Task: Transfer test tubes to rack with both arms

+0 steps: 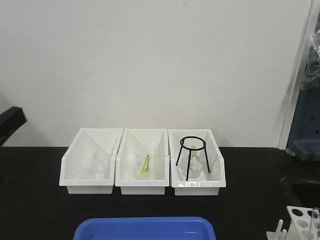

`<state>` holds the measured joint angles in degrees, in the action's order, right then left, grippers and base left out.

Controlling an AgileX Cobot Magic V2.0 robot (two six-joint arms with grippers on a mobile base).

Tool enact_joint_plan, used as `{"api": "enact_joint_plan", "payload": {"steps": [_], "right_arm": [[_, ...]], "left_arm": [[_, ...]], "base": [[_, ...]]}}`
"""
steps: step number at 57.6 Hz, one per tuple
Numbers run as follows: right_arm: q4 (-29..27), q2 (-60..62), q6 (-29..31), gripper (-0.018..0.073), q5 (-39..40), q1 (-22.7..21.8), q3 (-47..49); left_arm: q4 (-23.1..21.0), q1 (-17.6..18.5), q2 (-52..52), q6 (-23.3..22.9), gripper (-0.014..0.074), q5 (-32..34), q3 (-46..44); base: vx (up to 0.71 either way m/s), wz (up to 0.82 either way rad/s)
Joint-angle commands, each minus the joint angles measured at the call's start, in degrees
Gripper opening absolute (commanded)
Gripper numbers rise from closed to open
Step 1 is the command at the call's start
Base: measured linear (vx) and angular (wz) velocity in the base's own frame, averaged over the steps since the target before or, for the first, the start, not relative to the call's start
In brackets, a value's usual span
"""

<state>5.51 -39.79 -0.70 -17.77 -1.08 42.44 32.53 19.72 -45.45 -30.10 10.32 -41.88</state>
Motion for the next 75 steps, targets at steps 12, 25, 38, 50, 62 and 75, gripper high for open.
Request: {"api": "enact_joint_plan", "payload": {"steps": [12, 25, 38, 50, 62, 75], "right_arm": [[0.3, 0.2, 0.1, 0.0571, 4.3, -0.1, 1.6], [0.3, 0.2, 0.1, 0.0571, 4.3, -0.1, 1.6], [0.3, 0.2, 0.1, 0.0571, 4.3, -0.1, 1.6], [0.3, 0.2, 0.1, 0.0571, 4.2, -0.1, 1.6], [0.3, 0.2, 0.1, 0.0571, 4.2, -0.1, 1.6], [0.3, 0.2, 0.1, 0.0571, 4.2, -0.1, 1.6]], "left_arm": [[-1.2, 0.0, 11.0, -0.3, 0.0453, 1.6, 3.7], [-1.2, 0.0, 12.1, -0.3, 0.0453, 1.7, 4.0], [-1.2, 0.0, 12.1, 0.1, 0.0448, 0.1, 4.0], [-1.3, -0.2, 13.8, 1.7, 0.0370, -8.2, 6.4], [-10.0, -3.7, 23.4, 14.1, 0.0123, -12.6, 15.1], [-25.2, -11.4, 35.0, 25.4, -0.0007, -12.9, 27.5]], "base": [[0.00, 0.00], [0.00, 0.00], [0.00, 0.00], [0.00, 0.00], [0.00, 0.00], [0.00, 0.00]]}}
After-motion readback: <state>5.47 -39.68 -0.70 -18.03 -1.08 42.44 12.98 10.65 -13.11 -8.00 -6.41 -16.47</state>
